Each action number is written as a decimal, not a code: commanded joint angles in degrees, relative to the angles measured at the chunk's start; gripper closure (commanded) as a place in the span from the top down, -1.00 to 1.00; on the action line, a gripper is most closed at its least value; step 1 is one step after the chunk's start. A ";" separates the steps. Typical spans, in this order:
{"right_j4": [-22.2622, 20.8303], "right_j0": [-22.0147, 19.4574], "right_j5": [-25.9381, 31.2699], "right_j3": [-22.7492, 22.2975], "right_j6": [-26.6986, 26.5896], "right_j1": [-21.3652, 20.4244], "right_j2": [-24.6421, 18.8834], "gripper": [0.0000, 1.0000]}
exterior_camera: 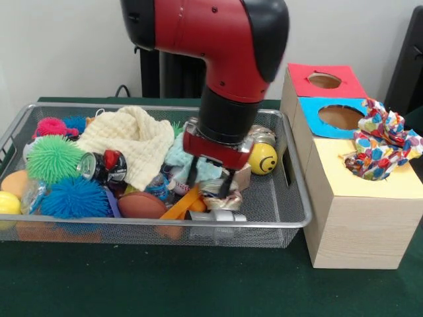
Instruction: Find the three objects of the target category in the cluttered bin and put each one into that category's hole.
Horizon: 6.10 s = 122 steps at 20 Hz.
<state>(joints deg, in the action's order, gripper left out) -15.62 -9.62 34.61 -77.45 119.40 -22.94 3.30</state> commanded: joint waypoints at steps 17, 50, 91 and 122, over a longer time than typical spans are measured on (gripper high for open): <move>-27.82 -20.24 -15.20 -13.11 -10.33 8.98 -6.44 1.00; -26.19 -30.10 -10.91 -14.87 -11.47 12.52 -20.52 1.00; -24.77 -27.73 -4.93 -20.05 -9.91 2.86 -17.47 -1.00; -1.92 -27.43 5.53 -40.58 -2.89 -15.44 -25.28 -1.00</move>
<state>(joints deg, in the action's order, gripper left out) -22.38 -37.90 33.43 -108.51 115.21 -36.37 -16.55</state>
